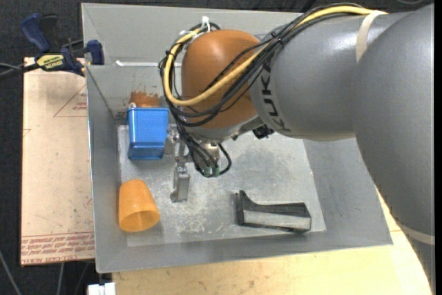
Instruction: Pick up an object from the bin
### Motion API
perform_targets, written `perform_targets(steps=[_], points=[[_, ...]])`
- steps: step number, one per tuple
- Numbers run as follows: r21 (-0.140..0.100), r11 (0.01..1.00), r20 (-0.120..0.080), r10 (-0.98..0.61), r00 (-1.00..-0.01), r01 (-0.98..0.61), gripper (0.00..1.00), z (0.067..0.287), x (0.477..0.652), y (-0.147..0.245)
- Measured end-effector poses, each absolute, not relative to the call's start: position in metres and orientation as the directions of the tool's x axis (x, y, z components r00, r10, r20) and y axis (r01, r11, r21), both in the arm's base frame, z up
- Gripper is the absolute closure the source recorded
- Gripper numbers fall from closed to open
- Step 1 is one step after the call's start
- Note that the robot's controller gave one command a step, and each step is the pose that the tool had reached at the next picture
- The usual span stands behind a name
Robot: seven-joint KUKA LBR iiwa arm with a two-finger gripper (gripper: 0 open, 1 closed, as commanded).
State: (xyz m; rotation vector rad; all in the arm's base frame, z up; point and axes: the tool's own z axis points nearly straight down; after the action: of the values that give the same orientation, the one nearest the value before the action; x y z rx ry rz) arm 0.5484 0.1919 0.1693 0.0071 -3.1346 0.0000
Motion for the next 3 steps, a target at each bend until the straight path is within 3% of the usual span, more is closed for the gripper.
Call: perform_targets(steps=[1,2,3], points=[[0.001,1.0,0.0,-0.001,-1.0,-0.001,0.0,0.174,0.55,0.191],[0.003,1.0,-0.008,-0.025,-1.0,-0.025,0.0,0.14,0.531,0.206],[0.003,0.986,-0.001,-0.164,-0.986,-0.164,0.0,0.093,0.534,0.231]])
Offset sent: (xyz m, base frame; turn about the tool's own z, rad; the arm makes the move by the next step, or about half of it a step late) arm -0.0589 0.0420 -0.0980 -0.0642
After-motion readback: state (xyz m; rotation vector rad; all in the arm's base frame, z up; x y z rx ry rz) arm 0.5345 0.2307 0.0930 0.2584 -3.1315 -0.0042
